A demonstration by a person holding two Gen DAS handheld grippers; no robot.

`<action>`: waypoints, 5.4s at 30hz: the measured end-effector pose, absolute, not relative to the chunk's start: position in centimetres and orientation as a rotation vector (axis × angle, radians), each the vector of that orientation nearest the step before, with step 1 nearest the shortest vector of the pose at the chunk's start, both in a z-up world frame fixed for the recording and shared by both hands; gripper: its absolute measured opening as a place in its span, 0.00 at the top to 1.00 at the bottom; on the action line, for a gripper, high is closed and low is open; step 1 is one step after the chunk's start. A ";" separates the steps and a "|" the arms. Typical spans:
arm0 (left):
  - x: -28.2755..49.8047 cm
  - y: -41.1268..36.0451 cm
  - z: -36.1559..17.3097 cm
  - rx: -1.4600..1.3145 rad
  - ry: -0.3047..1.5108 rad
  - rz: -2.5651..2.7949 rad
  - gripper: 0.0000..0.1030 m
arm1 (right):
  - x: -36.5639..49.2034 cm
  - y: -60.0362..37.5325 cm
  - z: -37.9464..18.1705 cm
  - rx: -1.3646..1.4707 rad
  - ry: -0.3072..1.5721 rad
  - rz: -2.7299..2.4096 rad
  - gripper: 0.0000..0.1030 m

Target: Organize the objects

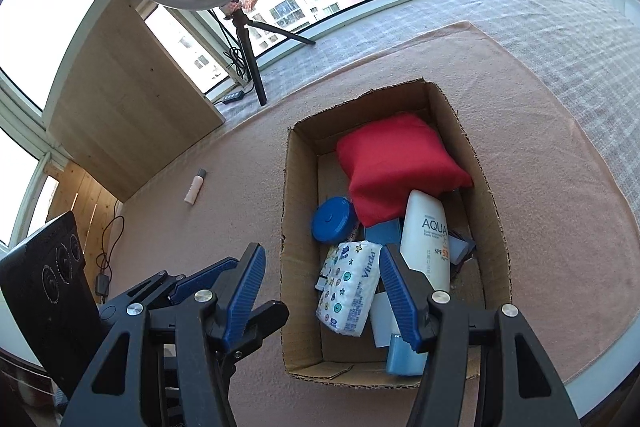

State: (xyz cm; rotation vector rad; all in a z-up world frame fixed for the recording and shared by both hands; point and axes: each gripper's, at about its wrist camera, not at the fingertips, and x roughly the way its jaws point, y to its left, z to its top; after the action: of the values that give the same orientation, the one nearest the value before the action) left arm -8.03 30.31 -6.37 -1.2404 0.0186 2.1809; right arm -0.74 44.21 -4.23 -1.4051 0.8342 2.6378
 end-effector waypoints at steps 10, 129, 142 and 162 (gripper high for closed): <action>-12.3 19.3 -6.8 -1.337 -0.064 2.369 0.38 | -1.5 38.6 -3.5 -1.473 0.698 2.715 0.46; -13.8 30.7 -7.1 -1.238 0.108 2.257 0.51 | 3.0 39.6 -5.3 -1.449 0.454 2.514 0.43; -11.2 20.3 -4.2 -1.202 0.020 2.409 0.43 | 0.9 33.7 -3.8 -1.479 0.343 2.613 0.43; -4.0 2.6 -4.0 -1.325 -0.079 2.689 0.30 | -3.3 23.4 -1.8 -1.425 0.151 2.769 0.39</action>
State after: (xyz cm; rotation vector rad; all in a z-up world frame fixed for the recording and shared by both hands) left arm -4.04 2.56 -3.97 -1.3248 -0.0790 2.6885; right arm -3.32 23.39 -1.84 -1.4245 0.1512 2.7693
